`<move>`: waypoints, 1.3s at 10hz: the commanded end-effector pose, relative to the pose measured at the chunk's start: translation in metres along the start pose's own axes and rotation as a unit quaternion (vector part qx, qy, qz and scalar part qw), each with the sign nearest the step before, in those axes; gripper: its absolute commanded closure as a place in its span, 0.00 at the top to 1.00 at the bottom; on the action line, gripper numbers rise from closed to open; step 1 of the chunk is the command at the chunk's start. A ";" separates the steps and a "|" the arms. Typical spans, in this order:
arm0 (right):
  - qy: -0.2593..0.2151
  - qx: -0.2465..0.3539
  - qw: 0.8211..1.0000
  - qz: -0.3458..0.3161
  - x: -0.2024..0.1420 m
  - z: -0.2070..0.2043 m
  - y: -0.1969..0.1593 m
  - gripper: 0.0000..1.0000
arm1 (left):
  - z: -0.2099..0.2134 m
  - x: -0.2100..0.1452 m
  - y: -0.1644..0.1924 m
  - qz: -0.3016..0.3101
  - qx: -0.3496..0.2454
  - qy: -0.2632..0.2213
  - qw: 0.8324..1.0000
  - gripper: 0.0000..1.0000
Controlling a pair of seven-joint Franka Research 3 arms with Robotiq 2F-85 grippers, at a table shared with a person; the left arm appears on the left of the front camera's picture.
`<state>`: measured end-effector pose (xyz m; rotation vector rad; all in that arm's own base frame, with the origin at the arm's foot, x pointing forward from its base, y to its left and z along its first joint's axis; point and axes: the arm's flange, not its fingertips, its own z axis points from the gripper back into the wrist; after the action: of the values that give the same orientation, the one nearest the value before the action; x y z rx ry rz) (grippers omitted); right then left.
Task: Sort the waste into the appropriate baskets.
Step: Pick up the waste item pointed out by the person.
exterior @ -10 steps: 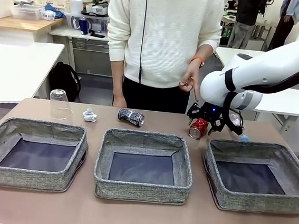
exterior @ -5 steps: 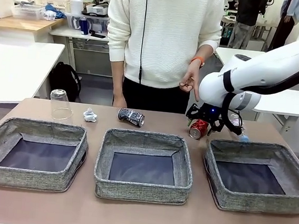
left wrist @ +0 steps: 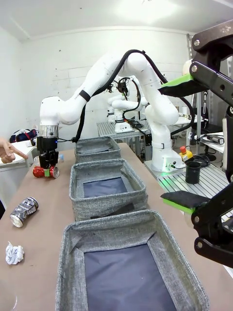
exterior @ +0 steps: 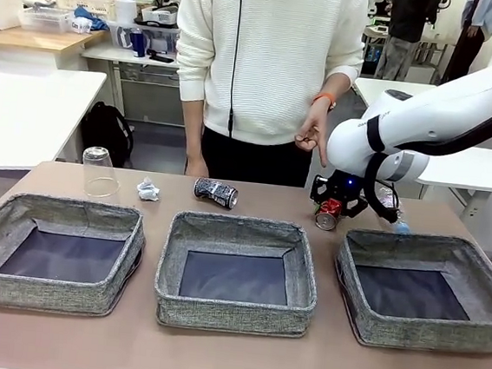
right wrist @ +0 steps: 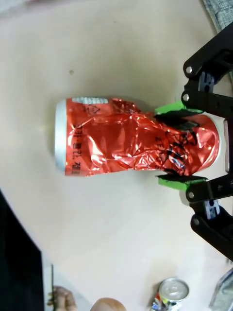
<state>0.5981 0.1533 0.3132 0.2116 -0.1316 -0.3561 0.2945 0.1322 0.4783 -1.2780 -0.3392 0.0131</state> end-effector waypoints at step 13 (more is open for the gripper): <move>0.002 0.091 0.988 -0.126 -0.057 0.153 -0.064 0.00 | 0.000 0.000 -0.002 -0.011 -0.009 -0.002 1.000 1.00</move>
<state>0.5399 0.0948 0.4240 0.3453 -0.1350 -0.5831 0.2944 0.1324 0.4788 -1.2777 -0.3402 0.0125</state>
